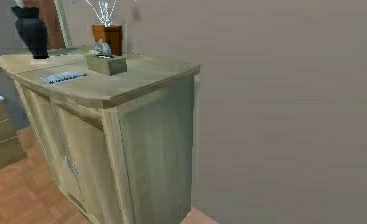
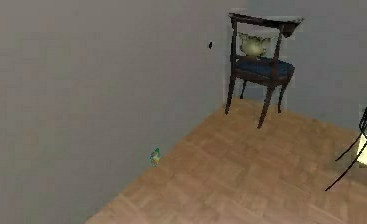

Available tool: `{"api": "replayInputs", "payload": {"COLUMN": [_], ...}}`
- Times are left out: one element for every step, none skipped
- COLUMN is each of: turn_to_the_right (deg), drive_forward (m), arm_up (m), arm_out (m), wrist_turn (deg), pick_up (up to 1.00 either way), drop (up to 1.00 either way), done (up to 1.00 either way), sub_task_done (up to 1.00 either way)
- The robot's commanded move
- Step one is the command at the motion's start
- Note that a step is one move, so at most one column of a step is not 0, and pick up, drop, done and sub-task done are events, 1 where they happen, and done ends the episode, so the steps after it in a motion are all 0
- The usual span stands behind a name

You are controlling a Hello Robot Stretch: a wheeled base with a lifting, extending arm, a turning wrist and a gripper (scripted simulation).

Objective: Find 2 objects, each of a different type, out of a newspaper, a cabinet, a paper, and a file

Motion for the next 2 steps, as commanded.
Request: {"api": "replayInputs", "payload": {"turn_to_the_right": [-18.0, 0.0], "drive_forward": [0.00, 0.00], "arm_up": [0.00, 0.00], "arm_out": [0.00, 0.00], "wrist_turn": [0.0, 0.0], "pick_up": [0.00, 0.00], "drop": [0.00, 0.00], "done": [0.00, 1.00], "sub_task_done": [0.00, 0.00]}}
